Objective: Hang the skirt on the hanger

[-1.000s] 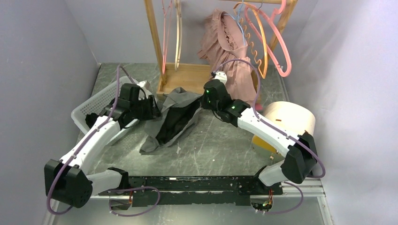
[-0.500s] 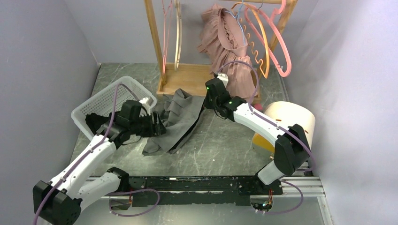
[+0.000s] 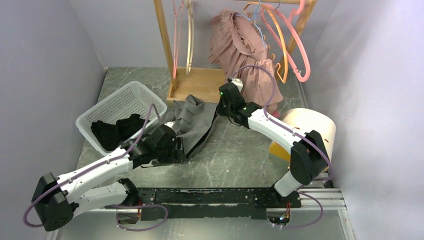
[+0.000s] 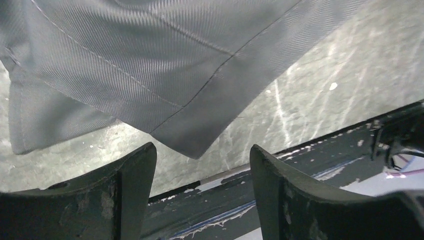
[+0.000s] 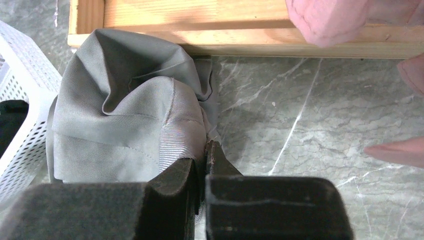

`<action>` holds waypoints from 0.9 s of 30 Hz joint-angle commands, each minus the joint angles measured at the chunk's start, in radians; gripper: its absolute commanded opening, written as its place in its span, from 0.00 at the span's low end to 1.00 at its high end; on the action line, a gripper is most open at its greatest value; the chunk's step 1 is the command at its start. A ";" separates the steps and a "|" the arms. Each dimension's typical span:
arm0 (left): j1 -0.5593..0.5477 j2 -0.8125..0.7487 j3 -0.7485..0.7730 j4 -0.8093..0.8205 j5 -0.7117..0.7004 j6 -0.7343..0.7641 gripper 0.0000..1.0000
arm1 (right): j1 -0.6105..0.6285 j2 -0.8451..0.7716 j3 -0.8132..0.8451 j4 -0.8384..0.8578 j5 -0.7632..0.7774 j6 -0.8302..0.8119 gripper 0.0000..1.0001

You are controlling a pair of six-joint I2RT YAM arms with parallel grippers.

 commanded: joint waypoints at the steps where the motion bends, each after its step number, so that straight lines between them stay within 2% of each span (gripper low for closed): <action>1: -0.036 0.050 -0.028 0.006 -0.074 -0.054 0.74 | -0.013 -0.015 -0.005 0.040 -0.018 0.013 0.00; 5: -0.037 0.077 -0.055 0.050 -0.098 -0.062 0.78 | -0.015 -0.023 -0.010 0.046 -0.028 0.013 0.00; 7: -0.036 0.080 -0.065 0.069 -0.148 -0.079 0.76 | -0.016 -0.028 -0.014 0.051 -0.034 0.015 0.00; 12: -0.036 0.056 -0.039 0.091 -0.293 -0.090 0.54 | -0.018 -0.044 -0.028 0.058 -0.045 0.018 0.00; 16: -0.036 0.032 -0.005 0.077 -0.374 -0.078 0.46 | -0.018 -0.056 -0.039 0.057 -0.044 0.017 0.00; 20: -0.025 0.049 -0.001 0.050 -0.434 -0.063 0.34 | -0.020 -0.067 -0.043 0.054 -0.051 0.015 0.00; 25: 0.013 0.066 0.042 0.006 -0.442 -0.046 0.10 | -0.020 -0.082 -0.043 0.040 -0.057 0.008 0.00; 27: 0.022 0.054 0.072 -0.021 -0.447 -0.032 0.08 | -0.020 -0.094 -0.041 0.029 -0.065 0.000 0.00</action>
